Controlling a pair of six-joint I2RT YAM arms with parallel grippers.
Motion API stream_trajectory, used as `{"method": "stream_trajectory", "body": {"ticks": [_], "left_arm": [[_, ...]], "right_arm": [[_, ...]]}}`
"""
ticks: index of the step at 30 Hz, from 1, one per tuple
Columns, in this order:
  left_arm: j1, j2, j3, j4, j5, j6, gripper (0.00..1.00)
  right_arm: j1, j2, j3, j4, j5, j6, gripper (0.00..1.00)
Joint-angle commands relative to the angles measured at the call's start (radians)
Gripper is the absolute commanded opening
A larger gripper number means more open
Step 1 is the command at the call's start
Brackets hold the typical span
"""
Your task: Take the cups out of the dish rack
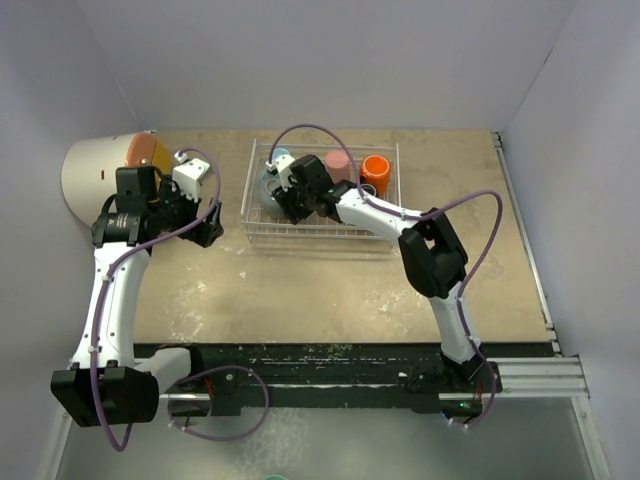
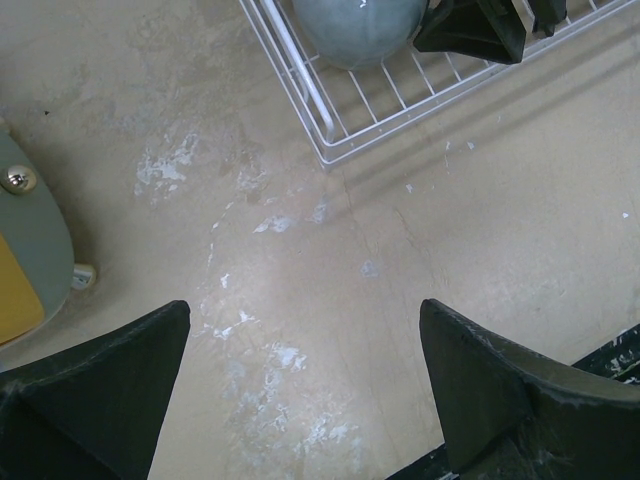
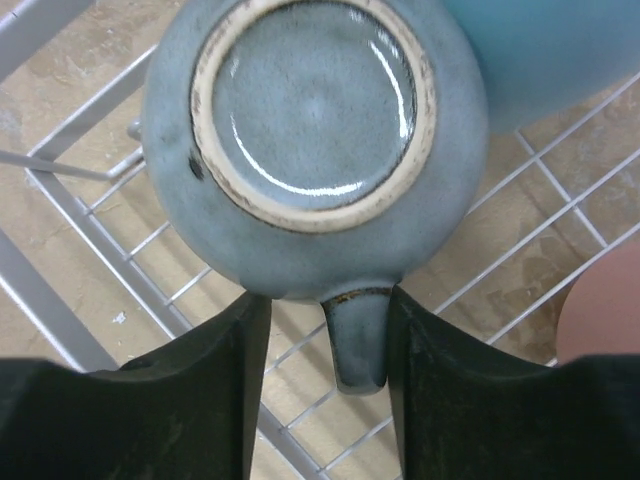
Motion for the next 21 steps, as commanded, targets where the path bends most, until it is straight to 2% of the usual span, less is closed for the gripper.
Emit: {"method": "stream_trajectory", "body": {"ticks": [1, 7, 10, 16, 21], "left_arm": [[0.004, -0.007, 0.001, 0.012, 0.021, 0.012, 0.99], [0.004, -0.026, 0.002, 0.030, 0.034, -0.006, 1.00], [0.002, -0.035, -0.010, 0.051, 0.050, -0.013, 0.99], [0.002, -0.097, -0.041, 0.088, 0.142, 0.062, 0.99], [0.001, -0.224, -0.108, 0.169, 0.227, 0.173, 0.99]], "right_arm": [[-0.002, -0.077, -0.065, 0.067, 0.006, -0.017, 0.46], [0.000, -0.126, -0.097, 0.092, 0.033, -0.019, 0.26], [0.000, -0.177, -0.095, 0.094, 0.032, -0.002, 0.02], [0.002, -0.311, -0.090, 0.099, 0.008, 0.082, 0.00], [0.001, -0.409, -0.080, 0.089, -0.067, 0.209, 0.00]]}}
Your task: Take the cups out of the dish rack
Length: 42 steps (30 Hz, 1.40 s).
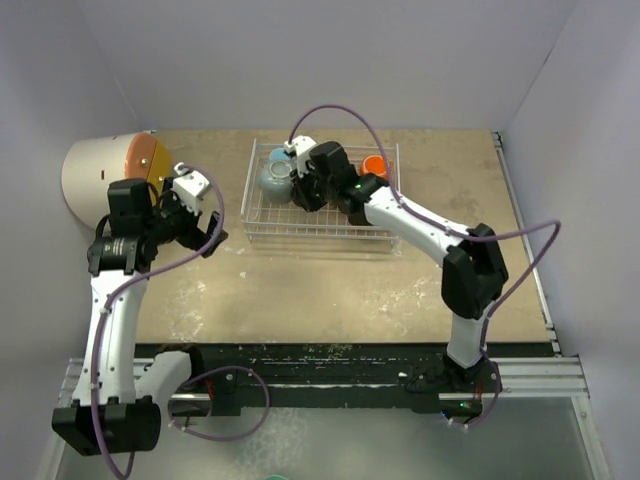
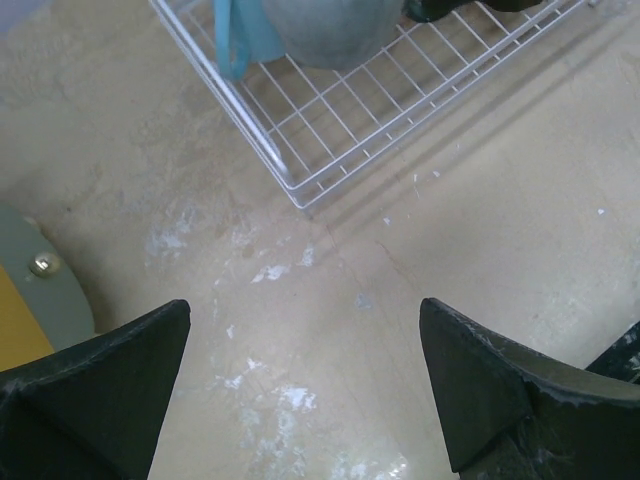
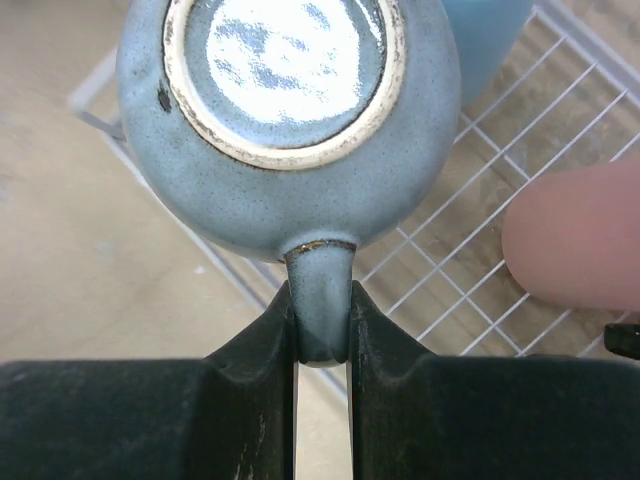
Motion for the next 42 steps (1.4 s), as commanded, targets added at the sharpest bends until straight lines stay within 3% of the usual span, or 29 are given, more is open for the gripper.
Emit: {"method": "stream_trajectory", "body": {"ticks": [1, 7, 15, 27, 31, 34, 36, 42], "left_arm": [[0.002, -0.130, -0.059, 0.126, 0.123, 0.142, 0.99], [0.002, -0.245, -0.162, 0.254, 0.172, 0.309, 0.99], [0.002, -0.397, -0.297, 0.531, 0.238, 0.255, 0.99], [0.002, -0.411, -0.286, 0.520, 0.310, 0.278, 0.99], [0.002, -0.411, -0.282, 0.503, 0.292, 0.321, 0.99], [0.002, -0.409, -0.275, 0.504, 0.287, 0.325, 0.92], [0.002, -0.403, -0.268, 0.501, 0.288, 0.332, 0.81], [0.002, -0.365, -0.227, 0.471, 0.283, 0.321, 0.37]], "right_arm": [[0.004, -0.180, 0.055, 0.126, -0.099, 0.149, 0.00], [0.005, -0.313, -0.034, 0.162, -0.314, 0.415, 0.00], [0.008, -0.442, -0.354, 0.646, -0.576, 0.916, 0.00], [0.125, -0.358, -0.477, 1.105, -0.596, 1.310, 0.00], [0.158, -0.340, -0.482, 1.144, -0.583, 1.349, 0.00], [0.172, -0.333, -0.487, 1.155, -0.581, 1.369, 0.00], [0.175, -0.336, -0.499, 1.162, -0.574, 1.385, 0.00], [0.176, -0.348, -0.561, 1.190, -0.554, 1.431, 0.00]]}}
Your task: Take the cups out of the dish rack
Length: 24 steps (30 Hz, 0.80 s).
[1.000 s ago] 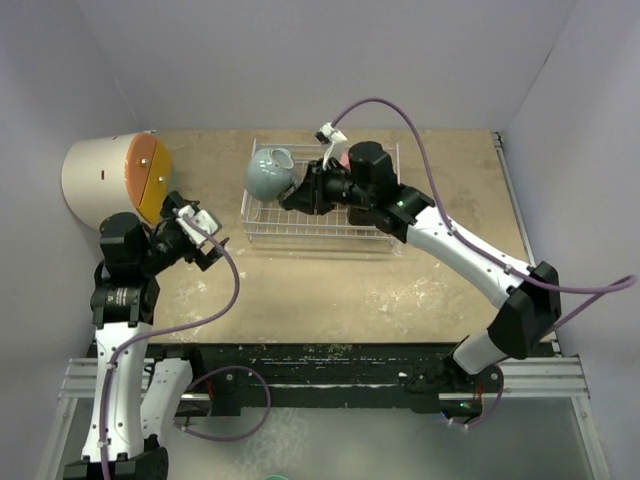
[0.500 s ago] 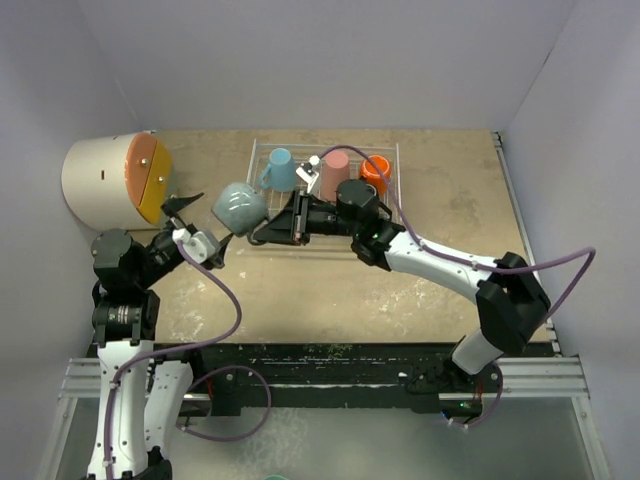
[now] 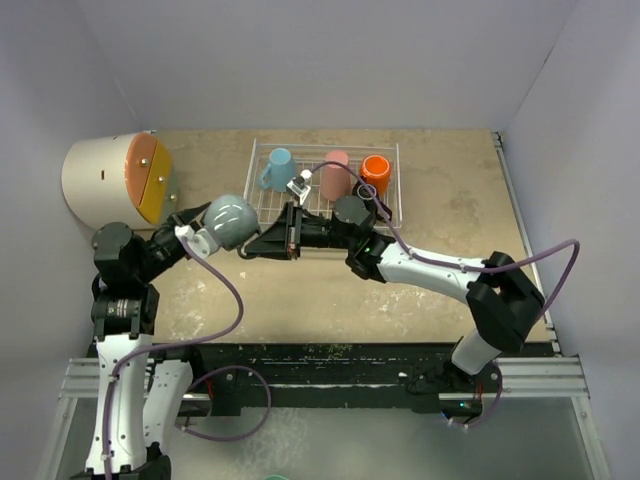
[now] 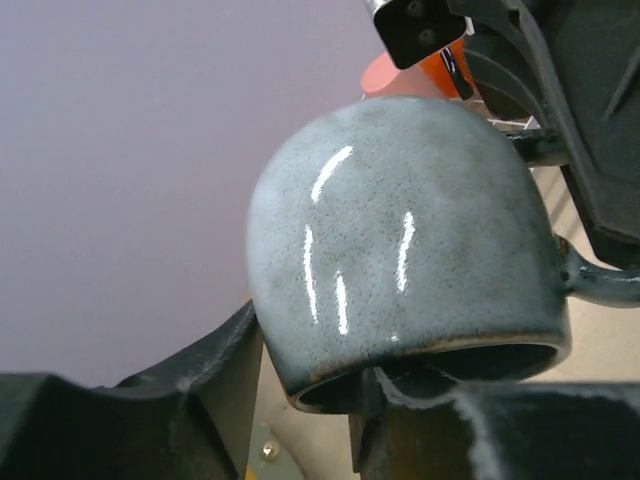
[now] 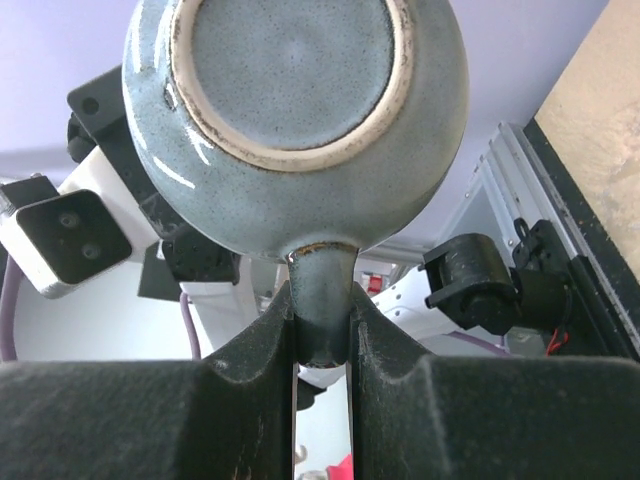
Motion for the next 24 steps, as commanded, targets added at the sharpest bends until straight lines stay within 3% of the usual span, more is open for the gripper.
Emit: {"method": "stream_trajectory", "body": {"ticks": [1, 4, 5, 7, 9, 10, 14, 18, 24], "left_arm": [[0.001, 0.027, 0.060, -0.003, 0.027, -0.006, 0.30], [0.001, 0.036, 0.064, -0.006, 0.019, -0.020, 0.10], [0.000, 0.039, 0.066, -0.016, 0.014, -0.015, 0.03], [0.001, 0.054, 0.077, -0.062, -0.014, 0.003, 0.00], [0.001, 0.090, 0.098, -0.146, -0.054, 0.049, 0.00], [0.001, 0.112, 0.115, -0.185, -0.082, 0.071, 0.00], [0.002, 0.253, 0.190, -0.391, -0.213, 0.175, 0.00], [0.001, 0.398, 0.230, -0.554, -0.312, 0.235, 0.00], [0.001, 0.573, 0.227, -0.528, -0.469, 0.194, 0.00]], "right_arm": [[0.007, -0.047, -0.013, 0.210, 0.015, 0.063, 0.00], [0.006, -0.046, -0.018, 0.200, -0.010, 0.065, 0.00], [0.006, -0.052, -0.018, 0.180, -0.039, 0.063, 0.04], [-0.017, -0.085, -0.024, 0.114, -0.046, 0.021, 0.23], [-0.054, -0.141, 0.003, -0.089, -0.004, -0.114, 0.45], [-0.075, -0.172, 0.031, -0.293, 0.040, -0.197, 0.51], [-0.157, -0.252, 0.134, -0.736, 0.249, -0.469, 0.67], [-0.216, -0.304, 0.181, -0.920, 0.399, -0.578, 0.73], [-0.235, -0.321, 0.240, -1.036, 0.499, -0.652, 0.73]]}}
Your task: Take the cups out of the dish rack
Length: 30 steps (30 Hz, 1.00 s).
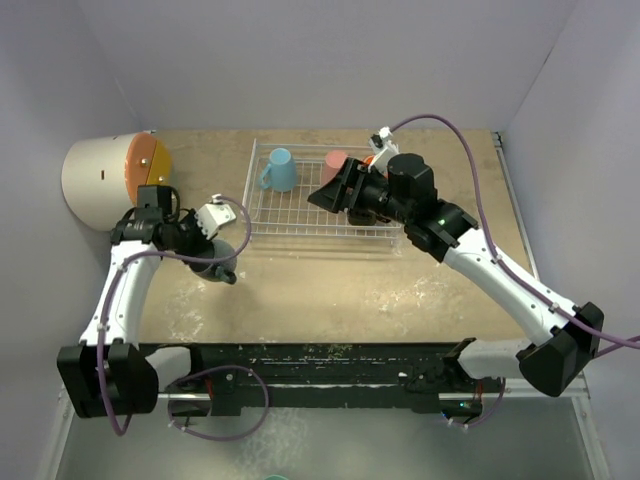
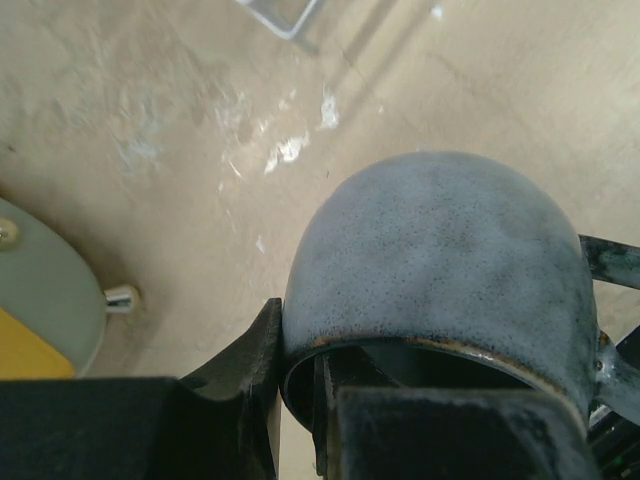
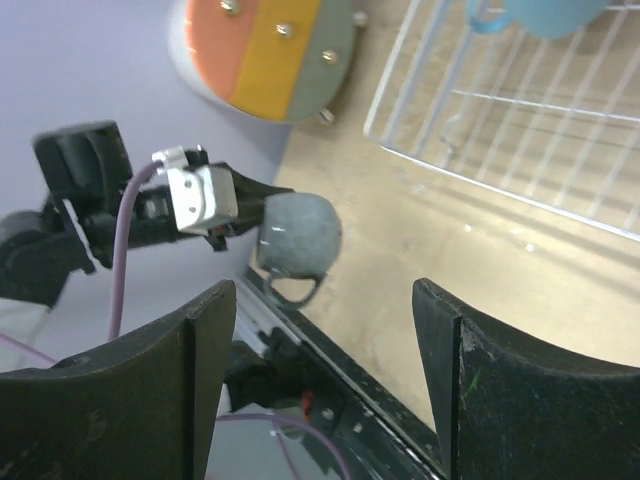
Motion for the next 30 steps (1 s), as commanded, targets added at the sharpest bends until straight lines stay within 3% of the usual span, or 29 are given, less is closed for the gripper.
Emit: {"method": "stream_trajectory", "body": {"ticks": [1, 18, 30], "left_arm": [[0.003, 0.081, 0.071, 0.042, -0.111, -0.020, 0.00], [-0.092, 0.516, 0.201, 0.309, -0.423, -0.124, 0.00], [-0.095, 0.607, 0.312, 0.288, -0.419, -0.043, 0.00]], "right_arm": [[-0.006, -0.002, 0.060, -0.179, 0.122, -0.123, 0.74], [-0.036, -0.074, -0.008, -0.209, 0.185, -0.129, 0.77], [-0.044, -0.059, -0.015, -0.199, 0.190, -0.119, 0.77]]}}
